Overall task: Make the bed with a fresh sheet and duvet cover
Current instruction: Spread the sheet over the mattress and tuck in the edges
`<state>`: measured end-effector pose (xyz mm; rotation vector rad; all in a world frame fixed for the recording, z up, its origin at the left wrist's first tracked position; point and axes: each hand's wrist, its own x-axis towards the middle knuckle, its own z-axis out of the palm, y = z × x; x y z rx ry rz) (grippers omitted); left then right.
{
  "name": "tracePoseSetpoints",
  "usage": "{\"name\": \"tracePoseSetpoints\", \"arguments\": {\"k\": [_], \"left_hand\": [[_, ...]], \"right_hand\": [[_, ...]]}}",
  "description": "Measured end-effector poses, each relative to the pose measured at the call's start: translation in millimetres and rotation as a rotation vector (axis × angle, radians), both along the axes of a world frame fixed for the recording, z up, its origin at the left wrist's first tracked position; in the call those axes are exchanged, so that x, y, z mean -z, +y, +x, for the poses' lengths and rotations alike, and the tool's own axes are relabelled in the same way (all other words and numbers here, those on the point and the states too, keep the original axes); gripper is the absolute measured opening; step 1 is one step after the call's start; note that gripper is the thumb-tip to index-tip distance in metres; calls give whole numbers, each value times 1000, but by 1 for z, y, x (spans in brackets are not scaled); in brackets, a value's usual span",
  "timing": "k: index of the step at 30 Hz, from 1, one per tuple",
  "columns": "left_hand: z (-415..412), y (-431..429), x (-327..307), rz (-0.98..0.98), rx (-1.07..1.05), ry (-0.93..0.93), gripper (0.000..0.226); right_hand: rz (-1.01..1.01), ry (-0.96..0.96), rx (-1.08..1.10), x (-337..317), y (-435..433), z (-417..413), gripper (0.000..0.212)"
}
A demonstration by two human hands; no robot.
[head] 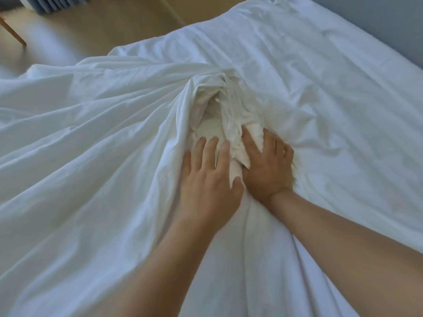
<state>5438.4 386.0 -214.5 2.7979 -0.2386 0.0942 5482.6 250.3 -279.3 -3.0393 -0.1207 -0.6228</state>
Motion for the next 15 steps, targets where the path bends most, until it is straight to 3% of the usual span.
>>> {"name": "tracePoseSetpoints", "arguments": {"k": [3,6,10,12,15], "left_hand": [[-36,44,20,274,0,-108,73],[-34,91,21,368,-316,62,69],[29,130,15,36,-786,211,82],[70,136,11,-88,-892,222,82],[125,130,4,-277,-885,219,60]], "right_hand": [[57,60,-10,-8,5,-3,81],[110,116,-28,-19,4,-6,72],[145,89,-25,-21,7,-8,70],[161,82,-40,-19,7,-6,69],[209,31,-34,-14,4,-4,68]]}}
